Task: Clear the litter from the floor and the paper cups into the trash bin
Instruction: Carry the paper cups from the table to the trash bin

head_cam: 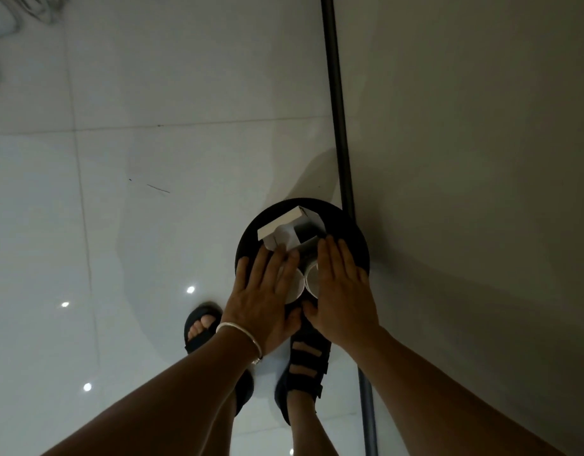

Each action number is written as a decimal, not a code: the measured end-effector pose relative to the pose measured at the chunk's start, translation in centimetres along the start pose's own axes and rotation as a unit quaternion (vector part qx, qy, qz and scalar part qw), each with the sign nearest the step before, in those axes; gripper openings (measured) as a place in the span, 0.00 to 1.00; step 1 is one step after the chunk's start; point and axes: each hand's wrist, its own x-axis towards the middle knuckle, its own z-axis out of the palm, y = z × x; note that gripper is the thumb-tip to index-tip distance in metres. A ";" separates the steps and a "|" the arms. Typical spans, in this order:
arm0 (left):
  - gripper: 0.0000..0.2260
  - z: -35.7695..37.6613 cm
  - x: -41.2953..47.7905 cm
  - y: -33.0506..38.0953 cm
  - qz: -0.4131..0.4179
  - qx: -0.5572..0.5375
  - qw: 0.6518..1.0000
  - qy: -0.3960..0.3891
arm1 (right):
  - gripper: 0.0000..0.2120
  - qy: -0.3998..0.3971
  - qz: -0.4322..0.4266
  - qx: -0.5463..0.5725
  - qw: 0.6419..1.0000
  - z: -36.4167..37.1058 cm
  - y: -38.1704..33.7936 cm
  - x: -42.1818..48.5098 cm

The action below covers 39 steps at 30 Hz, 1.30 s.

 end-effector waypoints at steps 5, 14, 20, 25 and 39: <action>0.37 -4.3 -2.6 -0.7 -0.019 -0.028 0.999 -0.015 | 0.50 -0.015 0.020 0.038 0.999 -4.2 -0.1 -2.3; 0.37 -22.3 -10.7 -2.3 -0.108 -0.049 0.993 -0.012 | 0.42 -0.075 0.029 0.038 0.996 -22.1 -8.2 -8.6; 0.35 -33.7 -18.3 -2.8 -0.170 -0.080 0.982 0.033 | 0.41 -0.073 -0.029 0.003 0.997 -32.4 -16.1 -12.9; 0.34 -38.8 -27.3 -3.2 -0.251 -0.065 0.964 0.064 | 0.41 -0.089 -0.086 -0.022 0.992 -37.4 -22.0 -17.3; 0.32 -43.0 -59.7 -4.3 -0.546 -0.124 0.795 0.232 | 0.41 -0.057 -0.381 -0.202 0.901 -43.3 -46.7 -32.3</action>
